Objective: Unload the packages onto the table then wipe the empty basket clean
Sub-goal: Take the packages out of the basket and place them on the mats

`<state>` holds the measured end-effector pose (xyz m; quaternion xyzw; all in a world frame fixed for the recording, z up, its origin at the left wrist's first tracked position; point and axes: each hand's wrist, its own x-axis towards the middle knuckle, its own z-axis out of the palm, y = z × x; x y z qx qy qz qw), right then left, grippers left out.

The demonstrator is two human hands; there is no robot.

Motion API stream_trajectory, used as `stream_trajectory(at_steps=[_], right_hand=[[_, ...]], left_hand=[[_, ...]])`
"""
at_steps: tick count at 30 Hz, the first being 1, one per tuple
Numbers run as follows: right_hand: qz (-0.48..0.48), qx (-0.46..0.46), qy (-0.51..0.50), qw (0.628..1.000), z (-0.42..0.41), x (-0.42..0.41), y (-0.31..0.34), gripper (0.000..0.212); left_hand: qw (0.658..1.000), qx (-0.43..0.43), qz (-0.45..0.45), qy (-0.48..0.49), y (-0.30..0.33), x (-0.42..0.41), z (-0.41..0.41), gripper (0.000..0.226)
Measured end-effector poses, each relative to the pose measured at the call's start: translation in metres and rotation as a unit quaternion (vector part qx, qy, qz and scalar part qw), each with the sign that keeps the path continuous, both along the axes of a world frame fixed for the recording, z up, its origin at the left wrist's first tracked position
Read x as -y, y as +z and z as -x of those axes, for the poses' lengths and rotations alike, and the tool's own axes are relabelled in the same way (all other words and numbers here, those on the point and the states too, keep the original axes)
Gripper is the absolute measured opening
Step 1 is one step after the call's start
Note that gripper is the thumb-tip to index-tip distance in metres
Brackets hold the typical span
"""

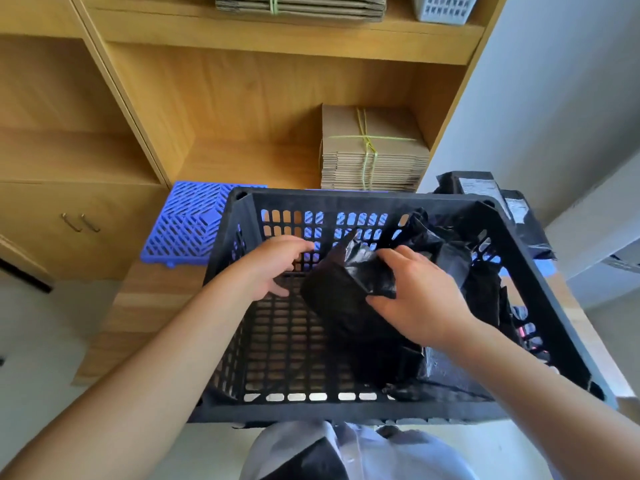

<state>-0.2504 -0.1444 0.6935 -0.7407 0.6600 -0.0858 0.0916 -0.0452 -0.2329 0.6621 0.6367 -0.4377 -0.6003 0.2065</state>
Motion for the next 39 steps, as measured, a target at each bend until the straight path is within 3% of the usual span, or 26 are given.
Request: stream_trajectory(at_steps=[3,5,7,10,13,18,24,26,27,28,29,31,32,35,39], right_hand=[[0.205,-0.006,0.079,0.976,0.007,-0.003,0.016,0.064],[0.295,0.033,0.115,0.948,0.011,-0.007,0.013,0.063],[0.349,0.049,0.135,0.926,0.017,-0.010,0.002,0.057],[0.378,0.047,0.157,0.911,0.028,-0.016,-0.020,0.047],[0.382,0.034,0.167,0.909,0.037,-0.020,-0.031,0.044],[0.356,0.024,0.136,0.924,0.041,-0.028,-0.035,0.051],[0.191,0.004,0.016,0.981,0.067,-0.025,-0.027,0.085],[0.143,0.050,-0.044,0.987,0.085,-0.022,-0.022,0.085],[0.118,0.125,-0.074,0.982,0.095,-0.021,-0.017,0.080],[0.096,0.233,-0.107,0.962,0.100,-0.020,-0.013,0.070],[0.070,0.365,-0.152,0.916,0.104,-0.019,-0.007,0.056],[-0.023,0.614,-0.235,0.753,0.114,-0.017,0.003,0.031],[-0.074,0.680,-0.254,0.683,0.120,-0.016,0.006,0.024],[-0.156,0.740,-0.264,0.598,0.136,-0.014,0.011,0.044],[-0.163,0.787,-0.272,0.530,0.158,-0.003,0.016,0.042]], left_hand=[[0.989,-0.126,-0.041,0.063,0.011,-0.006,-0.005,0.044],[0.966,-0.232,-0.084,0.078,0.013,-0.006,-0.006,0.071],[0.936,-0.325,-0.110,0.073,0.017,-0.006,-0.002,0.084],[0.908,-0.402,-0.116,0.040,0.025,-0.010,0.010,0.084],[0.907,-0.408,-0.096,0.045,0.030,-0.015,0.022,0.072],[0.930,-0.343,-0.075,0.106,0.031,-0.015,0.036,0.049],[0.935,-0.326,-0.041,0.135,0.037,-0.004,0.053,0.047],[0.936,-0.325,-0.034,0.129,0.041,0.002,0.057,0.045],[0.937,-0.325,-0.035,0.123,0.044,0.006,0.062,0.045],[0.938,-0.322,-0.033,0.121,0.047,0.008,0.064,0.046],[0.939,-0.322,-0.029,0.117,0.051,0.011,0.068,0.047],[0.939,-0.325,-0.016,0.113,0.058,0.017,0.081,0.042],[0.940,-0.324,-0.008,0.112,0.062,0.019,0.090,0.038],[0.943,-0.320,0.005,0.089,0.071,0.026,0.130,0.030],[0.949,-0.311,-0.001,0.060,0.079,0.033,0.176,0.031]])
